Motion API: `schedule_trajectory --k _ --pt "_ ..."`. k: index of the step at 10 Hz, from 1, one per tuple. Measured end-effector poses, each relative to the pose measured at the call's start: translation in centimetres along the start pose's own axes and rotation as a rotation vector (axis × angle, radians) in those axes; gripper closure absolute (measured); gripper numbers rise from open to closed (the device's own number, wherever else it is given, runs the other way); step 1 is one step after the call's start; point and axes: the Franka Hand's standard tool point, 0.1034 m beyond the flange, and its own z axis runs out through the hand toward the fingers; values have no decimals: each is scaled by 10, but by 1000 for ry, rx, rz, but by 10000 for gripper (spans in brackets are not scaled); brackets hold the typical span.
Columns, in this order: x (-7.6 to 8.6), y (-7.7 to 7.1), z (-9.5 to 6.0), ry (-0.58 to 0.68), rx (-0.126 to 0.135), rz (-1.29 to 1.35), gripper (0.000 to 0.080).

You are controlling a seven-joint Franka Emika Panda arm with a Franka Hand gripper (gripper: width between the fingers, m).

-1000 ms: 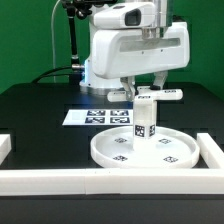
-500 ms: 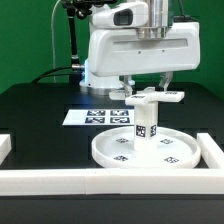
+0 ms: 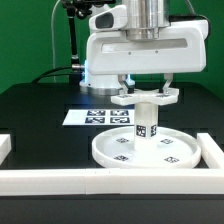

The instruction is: Assemble round table

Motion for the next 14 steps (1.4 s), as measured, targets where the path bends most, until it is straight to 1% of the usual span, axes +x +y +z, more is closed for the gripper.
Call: schedule_trajectory --k 1,3,5,9,10,11,12,13,14 --pt "0 0 0 4 10 152 351" --pt "-1 0 0 2 18 394 351" --pt "0 0 0 -2 22 556 351" --pt "0 0 0 -9 30 795 351" --pt "0 0 1 -12 38 854 351" --pt "3 3 0 -6 71 1017 351" --pt "3 5 -1 -3 98 1141 351" --pt "-1 3 0 -17 106 1245 351" --pt "-2 2 0 -31 126 1374 351"
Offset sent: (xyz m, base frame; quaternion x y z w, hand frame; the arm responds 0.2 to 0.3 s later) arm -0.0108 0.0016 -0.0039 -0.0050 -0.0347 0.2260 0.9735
